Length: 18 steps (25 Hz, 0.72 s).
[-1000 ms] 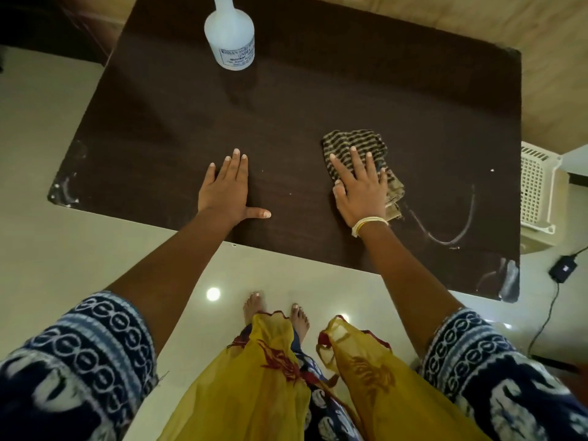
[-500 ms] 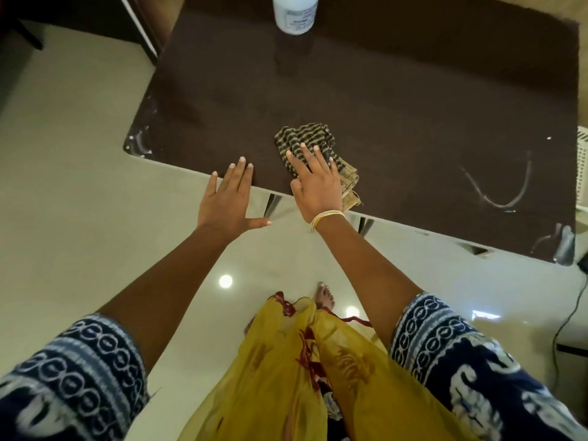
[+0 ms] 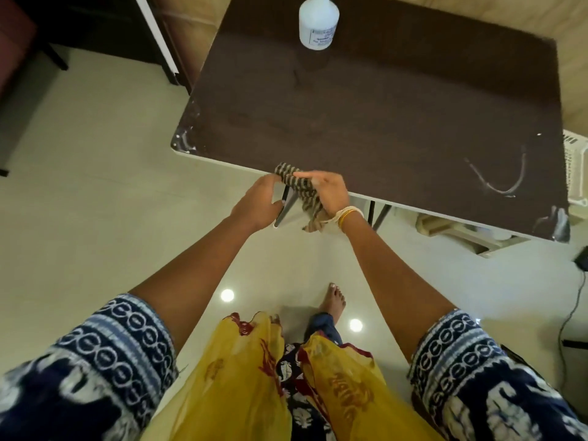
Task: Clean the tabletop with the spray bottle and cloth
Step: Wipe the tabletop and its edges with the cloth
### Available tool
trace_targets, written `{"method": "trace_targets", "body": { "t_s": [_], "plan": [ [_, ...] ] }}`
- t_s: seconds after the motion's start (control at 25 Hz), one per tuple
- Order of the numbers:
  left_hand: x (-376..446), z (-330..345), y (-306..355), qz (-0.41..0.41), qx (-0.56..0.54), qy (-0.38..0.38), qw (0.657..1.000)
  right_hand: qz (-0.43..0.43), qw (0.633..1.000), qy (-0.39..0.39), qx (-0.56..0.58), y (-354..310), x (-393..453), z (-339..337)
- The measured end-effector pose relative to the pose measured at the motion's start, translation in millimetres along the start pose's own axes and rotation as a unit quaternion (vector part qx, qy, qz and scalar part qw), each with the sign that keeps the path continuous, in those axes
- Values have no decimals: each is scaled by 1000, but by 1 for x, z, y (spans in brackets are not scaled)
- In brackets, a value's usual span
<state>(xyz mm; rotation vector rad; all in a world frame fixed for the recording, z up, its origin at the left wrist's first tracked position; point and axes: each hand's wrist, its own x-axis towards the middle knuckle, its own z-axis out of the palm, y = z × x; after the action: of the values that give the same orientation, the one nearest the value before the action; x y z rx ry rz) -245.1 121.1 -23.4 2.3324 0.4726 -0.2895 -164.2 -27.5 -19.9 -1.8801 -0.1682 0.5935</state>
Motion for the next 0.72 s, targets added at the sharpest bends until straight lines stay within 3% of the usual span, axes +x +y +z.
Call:
{"method": "trace_targets", "body": {
  "t_s": [0.08, 0.16, 0.2, 0.32, 0.44, 0.56, 0.64, 0.72],
  "plan": [
    [0, -1, 14, -32, -58, -1, 998, 63, 982, 8, 175, -1, -7, -11],
    [0, -1, 33, -106, -159, -34, 981, 126, 925, 0, 358, 4, -15, -23],
    [1, -1, 43, -151, -239, -78, 956, 154, 895, -2, 419, 8, -20, -30],
    [2, 8, 72, -197, -454, -214, 842, 209, 834, 7, 510, 15, -30, -50],
    [15, 31, 109, -180, -549, -147, 803, 170, 835, -9, 523, 18, -33, -76],
    [35, 58, 152, -171, -524, -97, 829, 157, 852, -29, 499, 27, -25, -117],
    [51, 80, 176, -175, -468, -89, 862, 159, 893, 22, 419, 35, -19, -148],
    [69, 105, 202, -165, -412, -74, 893, 144, 940, 122, 283, 48, -5, -186]
  ]
}}
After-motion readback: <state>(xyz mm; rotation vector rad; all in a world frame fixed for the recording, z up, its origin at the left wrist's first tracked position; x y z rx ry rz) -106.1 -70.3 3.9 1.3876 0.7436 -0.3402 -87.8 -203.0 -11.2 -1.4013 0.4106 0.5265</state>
